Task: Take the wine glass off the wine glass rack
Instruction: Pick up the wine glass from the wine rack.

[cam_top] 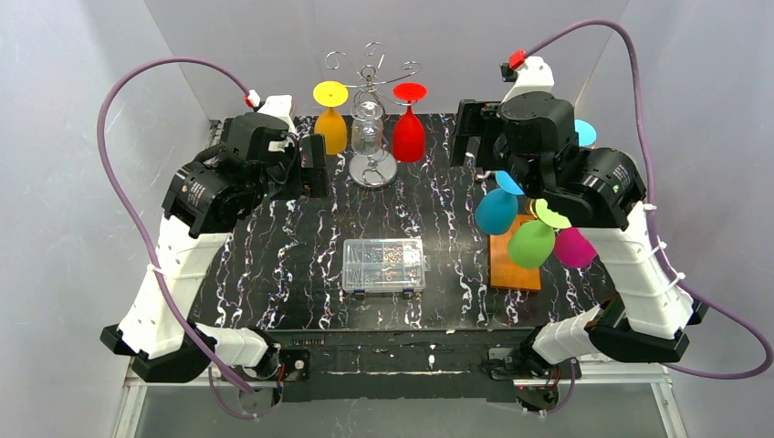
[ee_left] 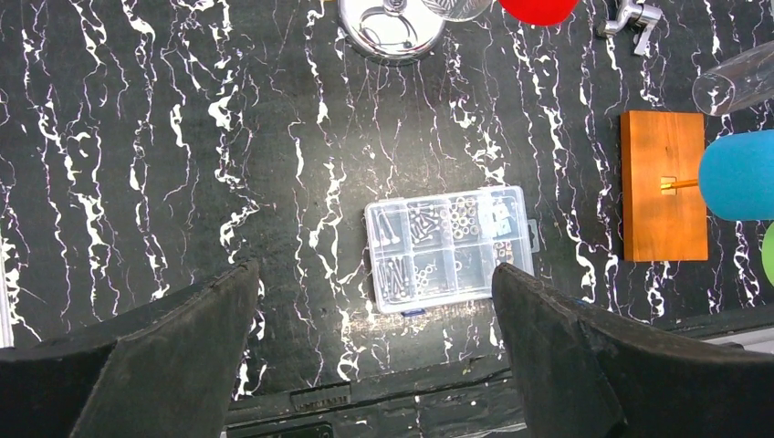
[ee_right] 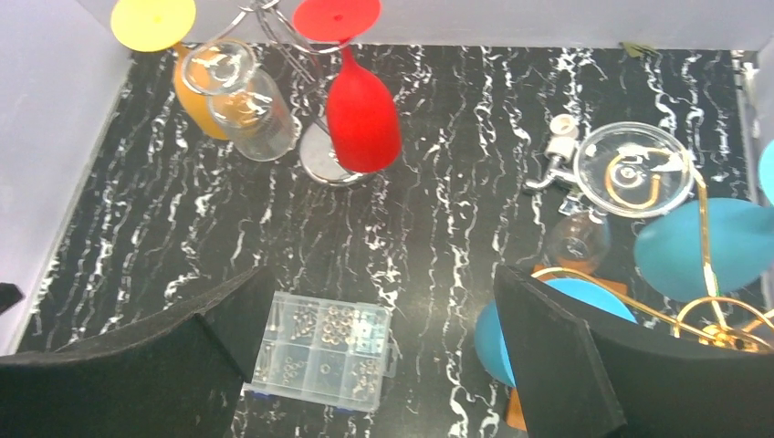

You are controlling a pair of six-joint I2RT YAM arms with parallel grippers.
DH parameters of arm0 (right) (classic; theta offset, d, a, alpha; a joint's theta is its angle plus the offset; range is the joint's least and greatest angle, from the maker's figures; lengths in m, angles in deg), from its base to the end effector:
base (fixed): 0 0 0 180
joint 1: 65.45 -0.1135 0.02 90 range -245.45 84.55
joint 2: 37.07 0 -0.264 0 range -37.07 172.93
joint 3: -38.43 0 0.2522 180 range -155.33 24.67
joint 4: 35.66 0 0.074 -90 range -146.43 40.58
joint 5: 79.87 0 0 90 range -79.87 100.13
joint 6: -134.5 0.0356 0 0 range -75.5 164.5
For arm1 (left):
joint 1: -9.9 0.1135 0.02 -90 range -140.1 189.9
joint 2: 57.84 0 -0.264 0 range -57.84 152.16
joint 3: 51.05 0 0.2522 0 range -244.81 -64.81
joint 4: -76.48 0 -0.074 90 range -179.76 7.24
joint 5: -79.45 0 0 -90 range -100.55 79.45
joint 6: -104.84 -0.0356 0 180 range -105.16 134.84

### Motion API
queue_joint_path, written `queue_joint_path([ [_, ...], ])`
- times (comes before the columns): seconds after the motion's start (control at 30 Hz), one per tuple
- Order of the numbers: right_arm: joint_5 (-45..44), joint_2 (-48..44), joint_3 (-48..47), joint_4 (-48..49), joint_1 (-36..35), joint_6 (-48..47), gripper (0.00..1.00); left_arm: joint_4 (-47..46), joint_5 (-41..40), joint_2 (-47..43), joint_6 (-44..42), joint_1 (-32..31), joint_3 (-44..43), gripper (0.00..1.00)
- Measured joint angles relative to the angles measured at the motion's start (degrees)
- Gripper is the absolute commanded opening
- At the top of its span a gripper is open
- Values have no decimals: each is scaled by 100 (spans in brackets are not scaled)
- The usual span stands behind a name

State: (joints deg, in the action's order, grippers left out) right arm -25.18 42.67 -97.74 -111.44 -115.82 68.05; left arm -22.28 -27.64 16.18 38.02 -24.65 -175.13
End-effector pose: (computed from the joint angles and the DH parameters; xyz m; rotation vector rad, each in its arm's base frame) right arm 0.1496 0.1484 0.5493 -0.0226 1.8558 0.3110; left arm 0.1720 -0.1057 0.5047 0.0310 2.1018 -0.2944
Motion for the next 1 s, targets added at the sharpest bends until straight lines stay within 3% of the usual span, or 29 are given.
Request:
queue_joint_path([
  [0.47, -1027, 400, -391, -986, 92, -352, 100, -31, 275, -44, -48, 0, 13, 100],
  [0.77, -575, 686, -411, -1209, 1237, -562, 100, -101, 319, -44, -116, 0, 15, 99],
  [1.0, -238, 686, -417, -1526, 1329, -542, 100, -105, 321, -44, -162, 0, 31, 99],
])
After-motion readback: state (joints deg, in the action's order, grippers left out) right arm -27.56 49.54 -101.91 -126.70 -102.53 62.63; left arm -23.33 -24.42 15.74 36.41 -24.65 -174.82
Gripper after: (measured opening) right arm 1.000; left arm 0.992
